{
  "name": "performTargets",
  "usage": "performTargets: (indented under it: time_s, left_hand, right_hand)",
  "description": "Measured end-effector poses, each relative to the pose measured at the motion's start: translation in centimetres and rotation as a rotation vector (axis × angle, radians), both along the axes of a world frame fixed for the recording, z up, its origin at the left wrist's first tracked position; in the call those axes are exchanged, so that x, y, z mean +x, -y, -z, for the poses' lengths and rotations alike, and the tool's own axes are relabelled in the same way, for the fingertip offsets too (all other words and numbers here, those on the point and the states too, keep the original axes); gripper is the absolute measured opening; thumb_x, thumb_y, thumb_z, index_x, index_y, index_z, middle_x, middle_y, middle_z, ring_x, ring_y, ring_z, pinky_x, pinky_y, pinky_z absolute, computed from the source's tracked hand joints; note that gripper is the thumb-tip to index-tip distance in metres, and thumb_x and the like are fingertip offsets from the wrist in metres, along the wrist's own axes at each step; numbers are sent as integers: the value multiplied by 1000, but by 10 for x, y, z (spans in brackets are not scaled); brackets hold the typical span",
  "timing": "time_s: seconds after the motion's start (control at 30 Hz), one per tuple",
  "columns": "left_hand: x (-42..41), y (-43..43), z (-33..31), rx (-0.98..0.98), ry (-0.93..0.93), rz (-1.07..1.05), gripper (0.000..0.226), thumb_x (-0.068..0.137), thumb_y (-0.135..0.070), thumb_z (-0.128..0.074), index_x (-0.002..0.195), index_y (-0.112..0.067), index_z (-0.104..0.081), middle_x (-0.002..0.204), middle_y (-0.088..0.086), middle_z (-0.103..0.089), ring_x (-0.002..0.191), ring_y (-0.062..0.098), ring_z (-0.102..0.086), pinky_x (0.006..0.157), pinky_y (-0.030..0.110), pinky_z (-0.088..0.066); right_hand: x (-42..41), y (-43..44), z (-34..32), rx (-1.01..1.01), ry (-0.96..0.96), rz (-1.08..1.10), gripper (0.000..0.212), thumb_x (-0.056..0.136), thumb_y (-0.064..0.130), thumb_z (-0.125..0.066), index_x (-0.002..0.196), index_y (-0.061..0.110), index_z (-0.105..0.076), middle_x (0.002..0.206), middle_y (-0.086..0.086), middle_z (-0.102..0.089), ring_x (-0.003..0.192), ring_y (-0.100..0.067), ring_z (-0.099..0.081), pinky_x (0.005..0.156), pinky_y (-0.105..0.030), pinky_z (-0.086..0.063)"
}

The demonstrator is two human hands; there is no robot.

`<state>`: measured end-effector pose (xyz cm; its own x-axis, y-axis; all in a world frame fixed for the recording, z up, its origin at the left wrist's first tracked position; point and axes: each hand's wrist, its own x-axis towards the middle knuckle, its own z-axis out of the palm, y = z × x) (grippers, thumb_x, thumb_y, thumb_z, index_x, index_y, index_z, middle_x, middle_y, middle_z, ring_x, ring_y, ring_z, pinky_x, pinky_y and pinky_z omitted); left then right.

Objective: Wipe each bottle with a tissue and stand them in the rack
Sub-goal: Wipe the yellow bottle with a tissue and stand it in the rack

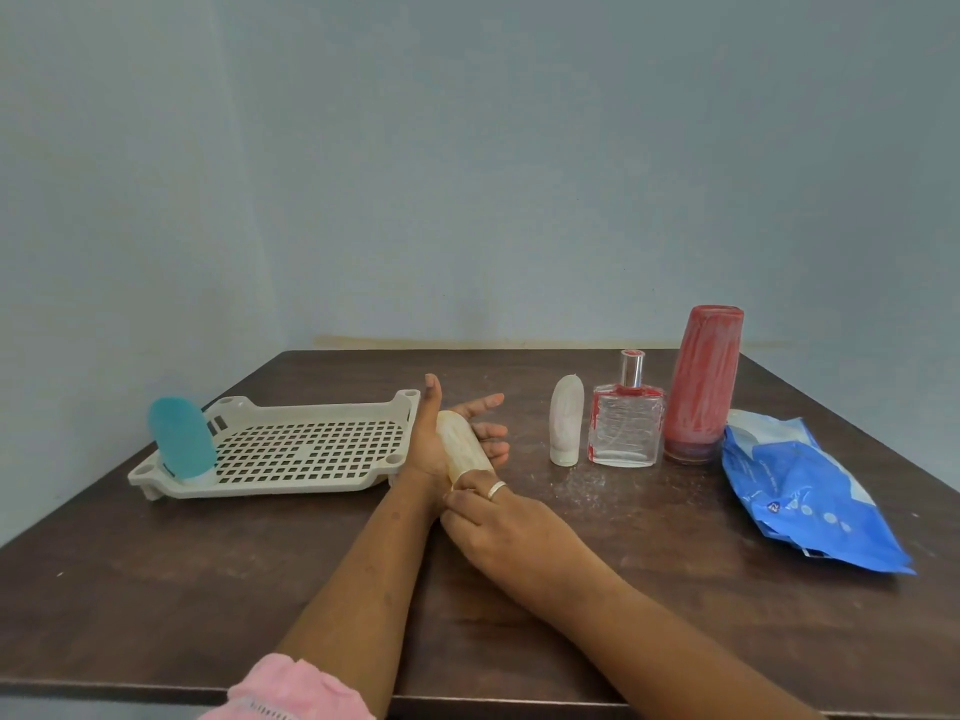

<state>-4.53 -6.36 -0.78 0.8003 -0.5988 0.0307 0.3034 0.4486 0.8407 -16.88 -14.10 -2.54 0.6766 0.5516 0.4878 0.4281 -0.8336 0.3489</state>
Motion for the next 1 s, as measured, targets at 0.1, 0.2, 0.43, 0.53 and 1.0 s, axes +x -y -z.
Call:
performTargets:
  time_s: [0.1,0.2,0.43,0.53,1.0]
  left_hand:
    - [1,0,1,7,8,6,92,68,-77,-38,112,0,-62,60,13,-65,46,23,-58,51,29,-52]
    - [0,0,1,13,20,-4,93,68,-78,-39,113,0,-62,59,13,-64,45,23,-57,51,29,-51]
    - [-2,-1,2,41,41,-41,91,69,-79,-38,112,-3,-66,62,13,-64,49,23,-59,56,30,-51]
    - [-2,-1,2,49,46,-53,91,69,-80,-38,112,-4,-67,63,13,-64,50,23,-60,57,30,-50]
    - [-4,1,1,-11,29,-22,90,72,-76,-39,113,1,-61,61,14,-65,45,24,-58,51,29,-50]
  right_hand:
    - [1,-1,0,10,-8,-5,27,89,9,-39,93,16,-65,95,2,-63,99,-18,-57,69,-25,-53]
    - [1,1,1,129,-35,17,26,89,9,-39,97,14,-63,98,0,-62,98,-18,-57,66,-27,-55]
    - [4,15,-1,641,-125,119,27,87,5,-51,111,12,-63,107,-4,-65,94,-21,-60,79,-28,-47]
    - [6,20,-3,778,-140,179,27,90,6,-51,113,10,-64,110,-5,-66,101,-19,-59,85,-28,-43]
    - [8,7,7,300,-24,-32,22,86,7,-48,101,11,-62,102,-4,-61,89,-21,-59,73,-31,-55]
